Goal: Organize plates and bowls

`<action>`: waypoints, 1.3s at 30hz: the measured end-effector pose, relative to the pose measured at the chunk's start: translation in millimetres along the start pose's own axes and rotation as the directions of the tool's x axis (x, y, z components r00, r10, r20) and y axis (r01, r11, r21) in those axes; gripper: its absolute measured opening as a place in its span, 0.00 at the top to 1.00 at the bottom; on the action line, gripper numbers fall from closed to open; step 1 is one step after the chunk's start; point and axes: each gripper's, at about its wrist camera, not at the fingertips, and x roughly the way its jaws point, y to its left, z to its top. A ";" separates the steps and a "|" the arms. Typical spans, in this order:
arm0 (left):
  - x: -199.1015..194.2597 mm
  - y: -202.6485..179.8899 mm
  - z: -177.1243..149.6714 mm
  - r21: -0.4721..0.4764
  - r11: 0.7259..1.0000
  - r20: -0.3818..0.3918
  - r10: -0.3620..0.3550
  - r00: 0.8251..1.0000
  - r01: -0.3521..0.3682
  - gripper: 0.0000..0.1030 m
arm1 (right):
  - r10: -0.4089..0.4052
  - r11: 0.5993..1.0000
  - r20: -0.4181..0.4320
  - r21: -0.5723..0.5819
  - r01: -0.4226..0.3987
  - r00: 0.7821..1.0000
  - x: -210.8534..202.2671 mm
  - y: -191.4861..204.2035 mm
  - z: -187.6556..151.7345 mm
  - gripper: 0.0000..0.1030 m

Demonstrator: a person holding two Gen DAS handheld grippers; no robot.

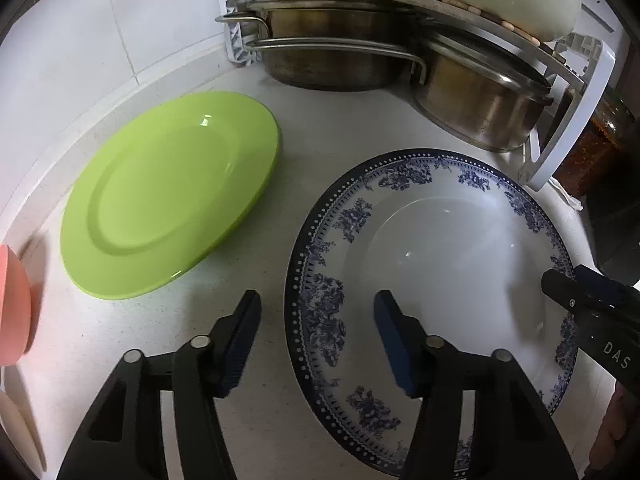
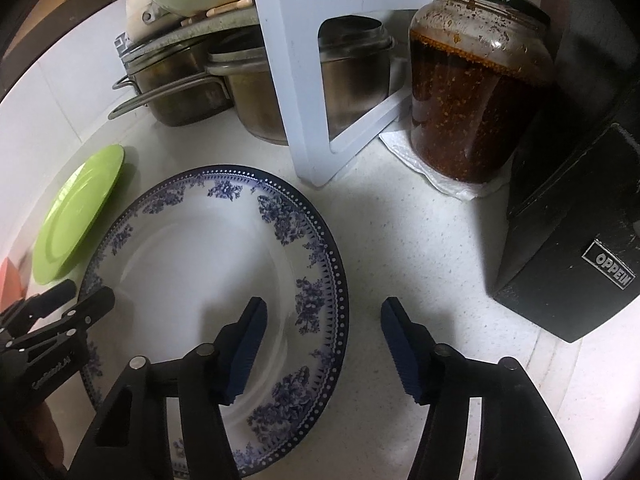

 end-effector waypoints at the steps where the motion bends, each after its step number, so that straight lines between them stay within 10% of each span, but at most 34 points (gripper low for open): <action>1: 0.5 -0.6 0.3 -0.002 1.000 -0.001 -0.003 1.000 0.003 0.50 | 0.001 1.000 -0.005 0.001 -0.001 1.000 0.7 -0.2 0.0 0.43; 12: 2.2 -2.1 3.9 -0.009 1.000 -0.009 -0.013 1.000 0.013 0.65 | 0.014 1.000 -0.016 -0.019 -0.014 1.000 0.2 -1.5 2.5 0.67; 39: -83.2 25.2 -29.5 -0.097 0.995 0.063 0.042 0.997 -0.036 0.65 | 0.040 0.996 0.002 -0.075 -0.039 0.999 -58.0 23.5 -10.8 0.67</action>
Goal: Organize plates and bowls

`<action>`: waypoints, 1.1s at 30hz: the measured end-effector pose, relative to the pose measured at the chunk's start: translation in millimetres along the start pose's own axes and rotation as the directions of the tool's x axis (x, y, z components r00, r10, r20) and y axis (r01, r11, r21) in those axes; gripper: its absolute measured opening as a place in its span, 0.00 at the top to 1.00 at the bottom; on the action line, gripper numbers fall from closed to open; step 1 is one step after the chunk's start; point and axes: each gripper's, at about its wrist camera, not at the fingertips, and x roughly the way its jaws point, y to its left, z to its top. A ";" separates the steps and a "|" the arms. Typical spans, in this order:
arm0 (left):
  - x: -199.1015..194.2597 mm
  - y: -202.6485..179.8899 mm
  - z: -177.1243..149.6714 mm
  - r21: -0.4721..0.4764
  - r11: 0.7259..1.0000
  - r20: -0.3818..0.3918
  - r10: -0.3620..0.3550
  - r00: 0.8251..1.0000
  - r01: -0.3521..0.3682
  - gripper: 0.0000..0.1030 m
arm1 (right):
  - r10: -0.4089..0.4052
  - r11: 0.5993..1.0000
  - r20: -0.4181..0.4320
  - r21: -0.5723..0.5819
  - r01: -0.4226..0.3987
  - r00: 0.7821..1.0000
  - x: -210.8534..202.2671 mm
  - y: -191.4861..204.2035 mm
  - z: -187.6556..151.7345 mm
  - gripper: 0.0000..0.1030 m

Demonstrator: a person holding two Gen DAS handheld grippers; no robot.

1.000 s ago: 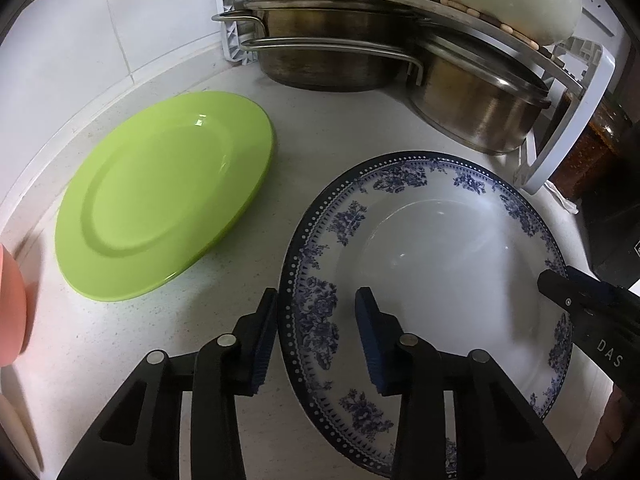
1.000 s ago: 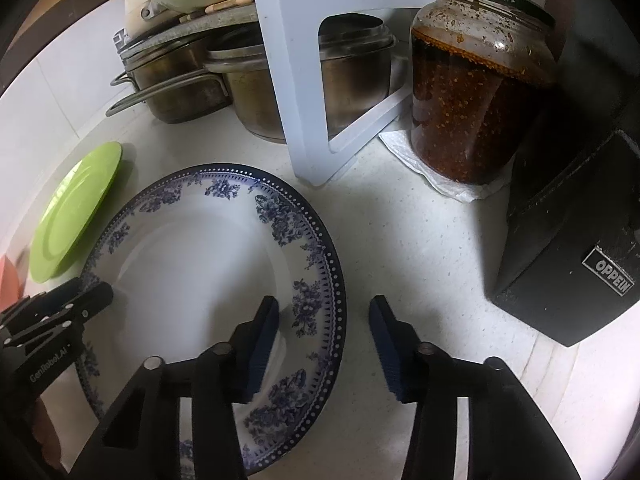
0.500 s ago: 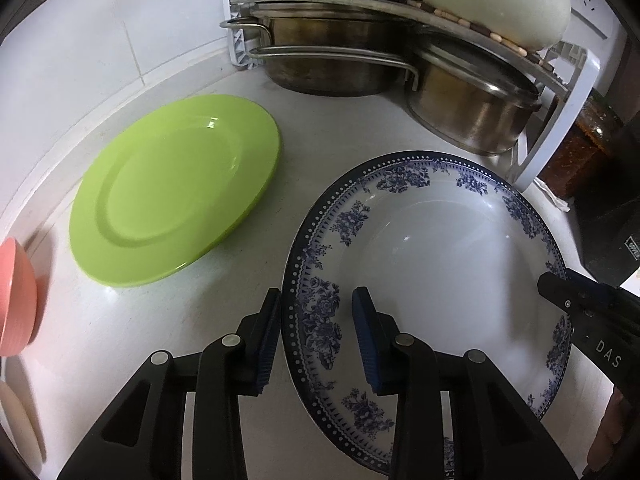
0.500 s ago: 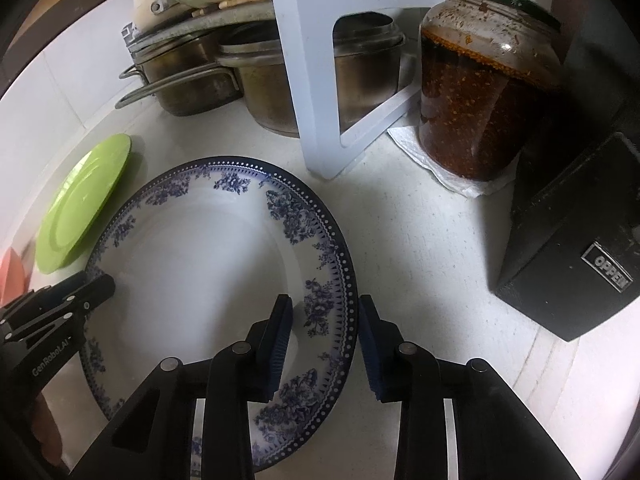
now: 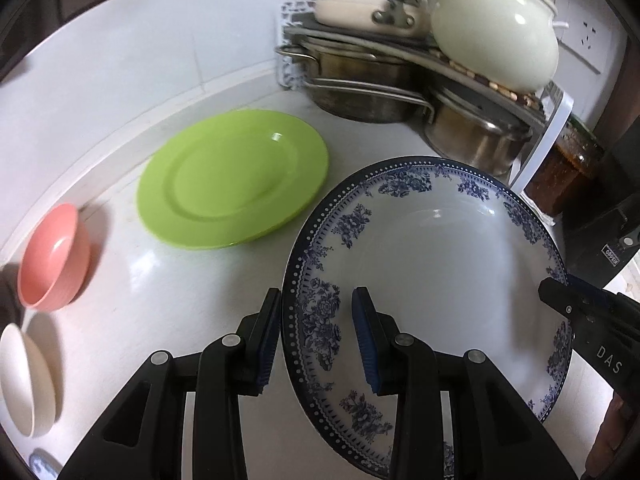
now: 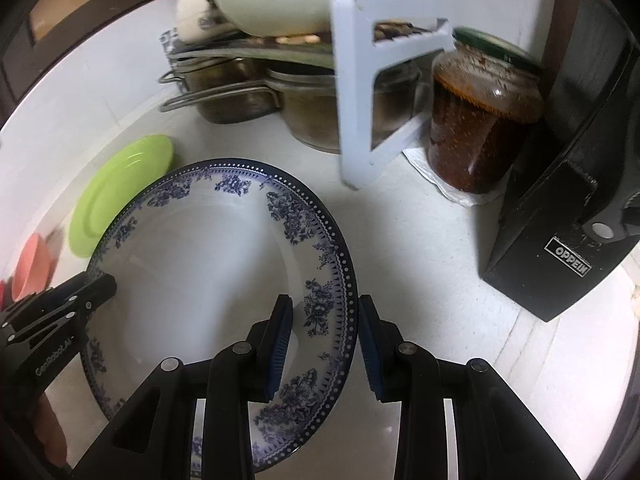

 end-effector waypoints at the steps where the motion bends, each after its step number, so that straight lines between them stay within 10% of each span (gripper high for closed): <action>1: -5.9 3.8 -2.5 -0.008 1.000 0.006 0.004 1.000 -0.004 0.66 | 0.003 1.000 0.004 -0.008 -0.003 1.000 -3.4 3.2 -0.3 0.67; 33: -139.2 123.8 -101.8 -0.223 0.967 0.077 0.144 0.986 -0.124 0.66 | 0.137 0.968 0.061 -0.222 -0.120 0.989 -98.0 122.9 -66.5 0.67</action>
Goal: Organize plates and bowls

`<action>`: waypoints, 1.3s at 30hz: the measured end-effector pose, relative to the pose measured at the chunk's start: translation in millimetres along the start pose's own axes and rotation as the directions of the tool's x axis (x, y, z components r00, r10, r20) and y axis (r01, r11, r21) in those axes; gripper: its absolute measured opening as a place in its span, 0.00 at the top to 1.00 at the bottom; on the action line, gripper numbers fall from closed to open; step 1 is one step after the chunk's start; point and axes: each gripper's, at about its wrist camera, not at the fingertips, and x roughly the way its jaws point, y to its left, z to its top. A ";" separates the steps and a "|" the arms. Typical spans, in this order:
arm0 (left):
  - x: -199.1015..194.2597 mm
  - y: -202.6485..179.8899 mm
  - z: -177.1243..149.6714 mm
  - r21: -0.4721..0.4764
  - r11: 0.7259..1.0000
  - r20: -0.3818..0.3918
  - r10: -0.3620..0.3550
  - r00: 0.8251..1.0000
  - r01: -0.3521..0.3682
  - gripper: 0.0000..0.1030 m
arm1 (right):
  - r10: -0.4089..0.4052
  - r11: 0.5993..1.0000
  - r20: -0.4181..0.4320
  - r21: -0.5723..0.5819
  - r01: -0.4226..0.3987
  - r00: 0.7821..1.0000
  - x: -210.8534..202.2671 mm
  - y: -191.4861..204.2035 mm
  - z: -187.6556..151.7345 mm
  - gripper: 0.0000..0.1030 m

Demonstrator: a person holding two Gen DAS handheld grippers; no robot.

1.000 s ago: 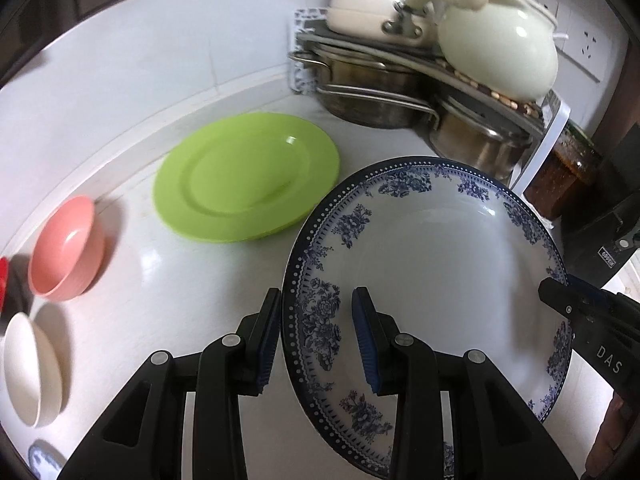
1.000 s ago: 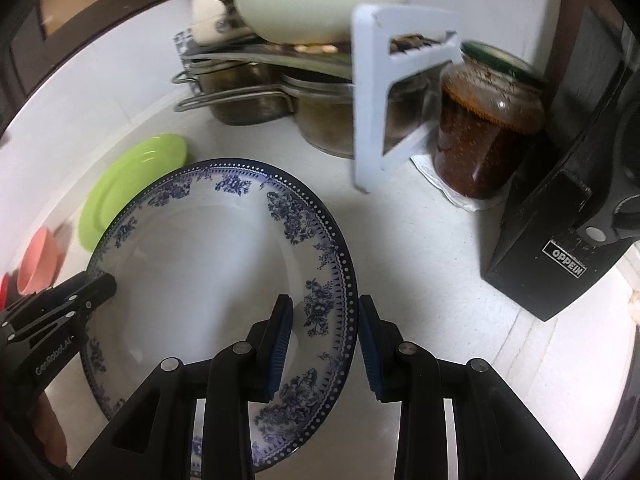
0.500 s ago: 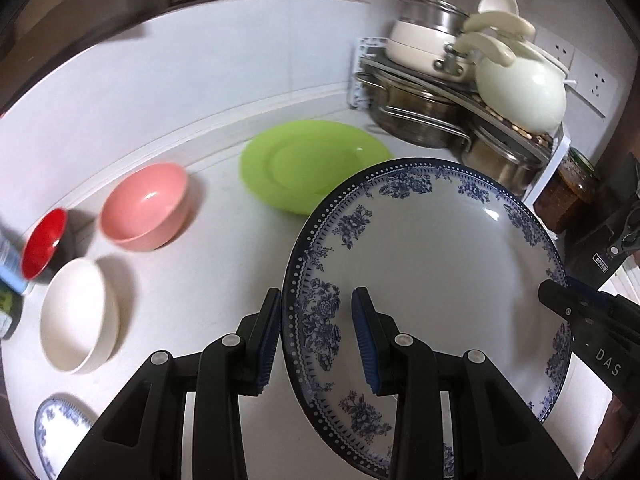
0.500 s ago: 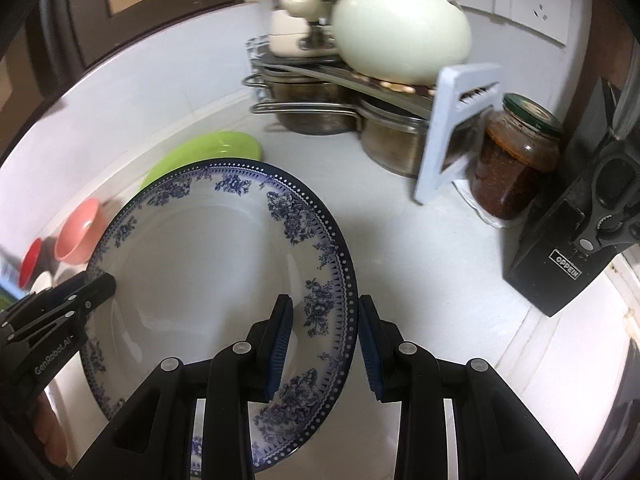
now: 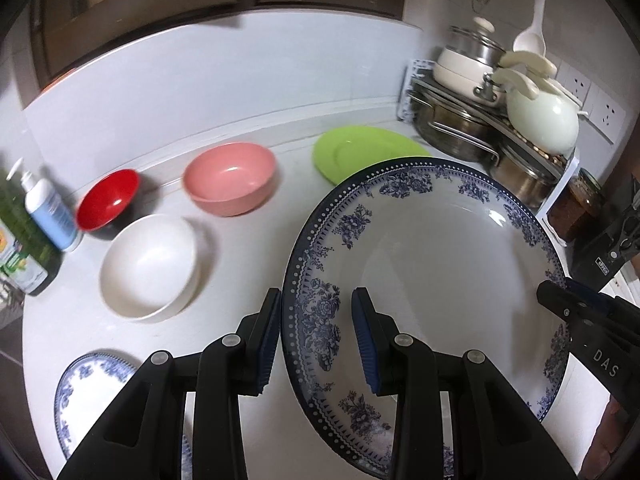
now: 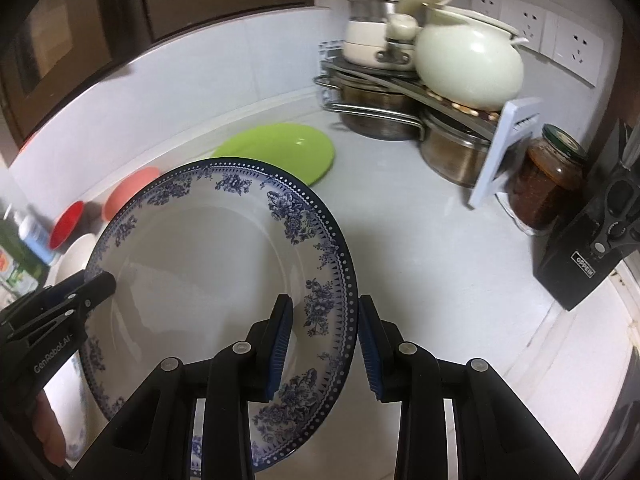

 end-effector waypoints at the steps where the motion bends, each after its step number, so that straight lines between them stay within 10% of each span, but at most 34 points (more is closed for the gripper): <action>1: -4.1 6.0 -2.2 -0.006 1.000 0.003 0.005 1.000 -0.005 0.66 | 0.004 1.000 0.002 -0.007 -0.004 1.000 -2.4 4.6 -1.3 0.67; 39: -107.5 216.2 -91.2 -0.273 0.929 -0.011 0.256 0.967 -0.249 0.66 | 0.242 0.928 -0.016 -0.289 -0.236 0.970 -49.0 215.1 -48.8 0.67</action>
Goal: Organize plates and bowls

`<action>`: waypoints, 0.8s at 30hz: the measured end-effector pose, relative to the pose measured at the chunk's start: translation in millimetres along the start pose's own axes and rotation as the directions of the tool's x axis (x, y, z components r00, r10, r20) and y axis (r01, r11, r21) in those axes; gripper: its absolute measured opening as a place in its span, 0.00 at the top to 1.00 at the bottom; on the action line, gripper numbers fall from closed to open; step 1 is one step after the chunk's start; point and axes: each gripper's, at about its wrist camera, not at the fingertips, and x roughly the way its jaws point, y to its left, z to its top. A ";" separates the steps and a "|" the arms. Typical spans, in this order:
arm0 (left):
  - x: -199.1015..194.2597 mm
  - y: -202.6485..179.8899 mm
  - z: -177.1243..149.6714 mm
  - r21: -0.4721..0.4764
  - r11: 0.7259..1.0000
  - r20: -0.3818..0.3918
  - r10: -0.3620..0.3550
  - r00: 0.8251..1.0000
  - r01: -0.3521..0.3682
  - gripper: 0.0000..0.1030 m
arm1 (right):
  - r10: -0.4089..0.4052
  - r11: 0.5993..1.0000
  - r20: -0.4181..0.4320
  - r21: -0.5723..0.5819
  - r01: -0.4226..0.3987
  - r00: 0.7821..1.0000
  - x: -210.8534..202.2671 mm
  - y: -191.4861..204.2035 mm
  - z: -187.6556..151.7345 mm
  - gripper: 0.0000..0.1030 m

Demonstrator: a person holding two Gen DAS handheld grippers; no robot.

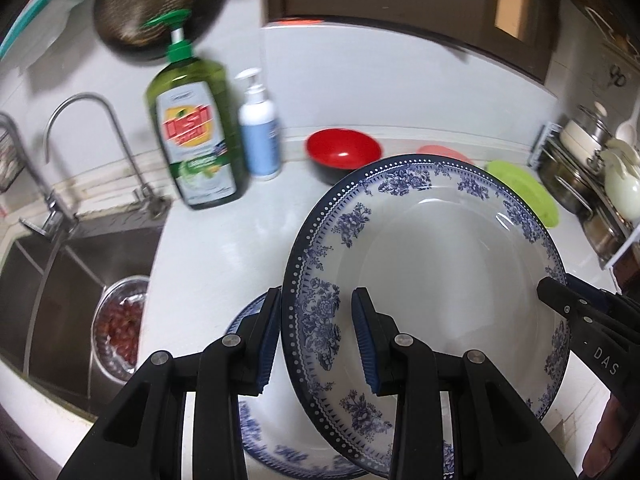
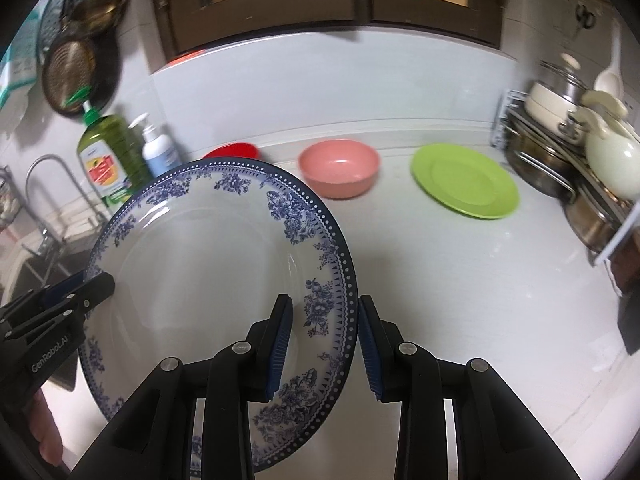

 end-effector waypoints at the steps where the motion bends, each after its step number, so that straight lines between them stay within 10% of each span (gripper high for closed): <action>1: 0.5 5.1 -1.4 -0.007 1.000 -0.003 0.008 1.000 -0.008 0.66 | 0.007 1.000 -0.003 -0.008 -0.007 1.000 1.7 5.1 -0.1 0.67; 24: 49.7 64.3 -49.3 -0.082 0.992 -0.178 0.083 0.980 -0.099 0.65 | 0.091 0.987 -0.175 -0.112 -0.111 0.980 62.1 81.1 -27.8 0.67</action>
